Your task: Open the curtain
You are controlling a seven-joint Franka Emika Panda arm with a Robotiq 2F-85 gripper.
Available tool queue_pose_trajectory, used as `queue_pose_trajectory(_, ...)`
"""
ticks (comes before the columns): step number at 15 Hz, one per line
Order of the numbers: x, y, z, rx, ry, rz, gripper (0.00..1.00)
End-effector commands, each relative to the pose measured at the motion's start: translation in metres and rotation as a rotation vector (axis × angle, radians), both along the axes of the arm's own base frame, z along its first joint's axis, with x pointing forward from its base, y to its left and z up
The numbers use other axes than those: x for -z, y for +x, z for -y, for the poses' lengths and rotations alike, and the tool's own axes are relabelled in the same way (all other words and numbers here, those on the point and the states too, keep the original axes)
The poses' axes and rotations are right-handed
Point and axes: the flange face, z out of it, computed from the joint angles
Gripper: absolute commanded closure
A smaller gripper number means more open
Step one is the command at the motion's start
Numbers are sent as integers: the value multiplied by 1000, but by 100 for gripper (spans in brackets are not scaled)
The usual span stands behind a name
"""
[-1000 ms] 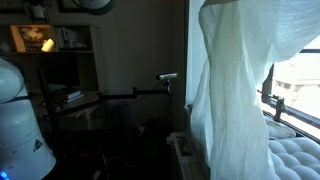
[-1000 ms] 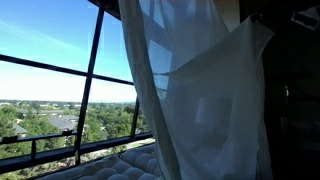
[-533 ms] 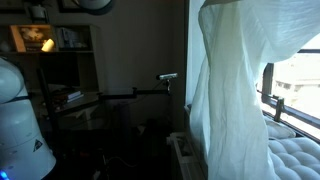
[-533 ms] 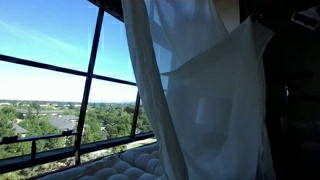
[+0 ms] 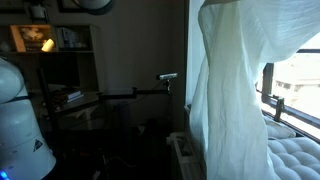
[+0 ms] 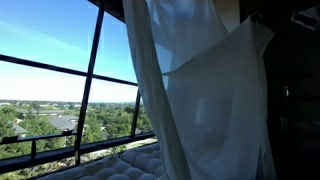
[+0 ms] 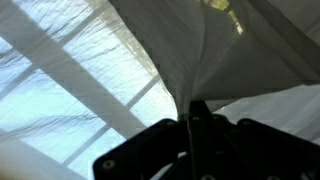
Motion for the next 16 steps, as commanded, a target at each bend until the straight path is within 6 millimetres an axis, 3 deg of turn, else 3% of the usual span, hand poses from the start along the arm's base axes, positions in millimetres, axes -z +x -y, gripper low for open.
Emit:
queue_pose_trajectory(1, -3, 0, -1, 1, -6, 8, 72)
queue_pose_trajectory(10, 1, 3, -1, 9, -7, -4, 5)
queue_pose_trajectory(12, 2, 5, -1, 12, -13, -9, 0)
queue_pose_trajectory(16, 3, 7, -5, 4, -21, -11, 0)
